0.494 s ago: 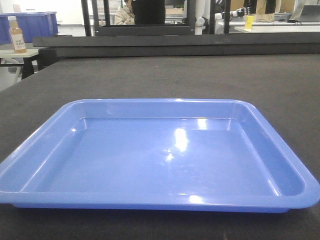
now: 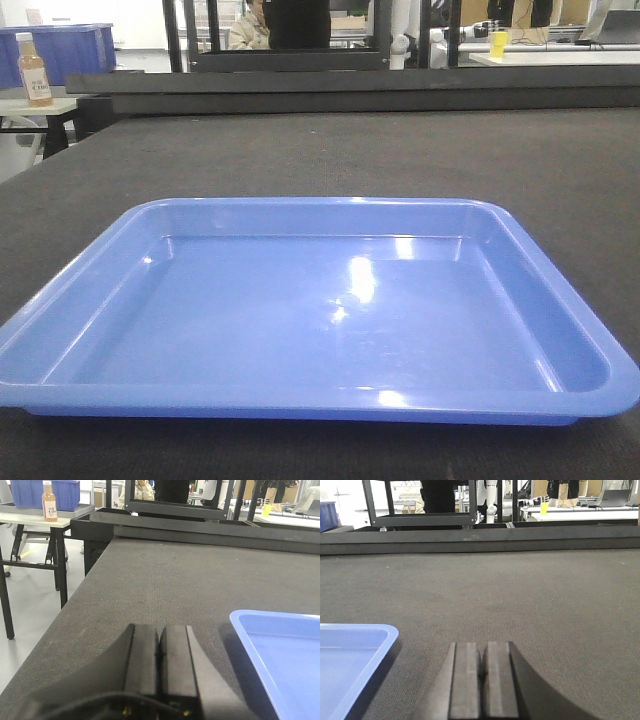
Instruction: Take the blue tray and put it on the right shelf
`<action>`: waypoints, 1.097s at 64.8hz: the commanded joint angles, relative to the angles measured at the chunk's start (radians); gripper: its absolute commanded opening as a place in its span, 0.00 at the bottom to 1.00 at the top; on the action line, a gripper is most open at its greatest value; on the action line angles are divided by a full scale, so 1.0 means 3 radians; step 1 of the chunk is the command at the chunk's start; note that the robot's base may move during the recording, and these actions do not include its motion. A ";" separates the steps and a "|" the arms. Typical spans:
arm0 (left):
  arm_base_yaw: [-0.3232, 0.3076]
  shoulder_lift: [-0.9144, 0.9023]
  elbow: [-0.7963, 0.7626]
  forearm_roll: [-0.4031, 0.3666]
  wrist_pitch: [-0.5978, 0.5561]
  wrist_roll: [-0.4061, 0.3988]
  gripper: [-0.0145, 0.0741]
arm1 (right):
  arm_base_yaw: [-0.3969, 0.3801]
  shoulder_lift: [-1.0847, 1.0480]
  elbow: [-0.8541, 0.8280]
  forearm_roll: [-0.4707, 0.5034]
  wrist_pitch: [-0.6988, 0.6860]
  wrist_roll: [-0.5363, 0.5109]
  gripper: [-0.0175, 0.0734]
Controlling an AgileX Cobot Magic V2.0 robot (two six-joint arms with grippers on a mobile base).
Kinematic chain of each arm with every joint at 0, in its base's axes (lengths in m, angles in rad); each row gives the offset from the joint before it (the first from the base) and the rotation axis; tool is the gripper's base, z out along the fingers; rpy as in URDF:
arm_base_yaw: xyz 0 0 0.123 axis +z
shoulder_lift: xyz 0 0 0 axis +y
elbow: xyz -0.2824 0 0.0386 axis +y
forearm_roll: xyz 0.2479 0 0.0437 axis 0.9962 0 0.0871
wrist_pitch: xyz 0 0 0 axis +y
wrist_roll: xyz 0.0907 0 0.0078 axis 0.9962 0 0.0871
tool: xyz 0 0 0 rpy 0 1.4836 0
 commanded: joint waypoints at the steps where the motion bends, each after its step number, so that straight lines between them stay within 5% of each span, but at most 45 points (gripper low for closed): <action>1: -0.0019 -0.0050 0.0097 0.0003 -0.0307 -0.0027 0.11 | -0.0013 -0.0066 -0.0077 -0.0022 -0.0291 0.0000 0.25; 14: -0.0019 -0.0050 -0.0007 0.0003 -0.0651 -0.0027 0.11 | -0.0013 -0.0066 -0.0088 -0.0018 -0.0648 0.0003 0.25; 23: -0.0019 -0.0004 -0.0441 0.0003 -0.0500 -0.0027 0.11 | -0.0013 -0.0059 -0.0482 -0.0005 -0.0760 0.0125 0.25; 45: -0.0019 0.1149 -0.1938 0.0021 0.1719 -0.0027 0.11 | -0.0010 0.1041 -0.2200 0.0109 0.1546 0.0127 0.25; 54: -0.0019 0.1940 -0.2396 -0.0196 0.2393 -0.0027 0.11 | -0.0010 0.1840 -0.2779 0.0148 0.2535 0.0127 0.25; 61: -0.0019 0.2395 -0.2503 -0.0425 0.2502 -0.0027 0.11 | -0.0010 0.2274 -0.3015 0.0148 0.2987 0.0127 0.25; 71: -0.0019 0.2868 -0.2509 -0.0602 0.2436 -0.0027 0.11 | -0.0010 0.2642 -0.3048 0.0172 0.3048 0.0127 0.25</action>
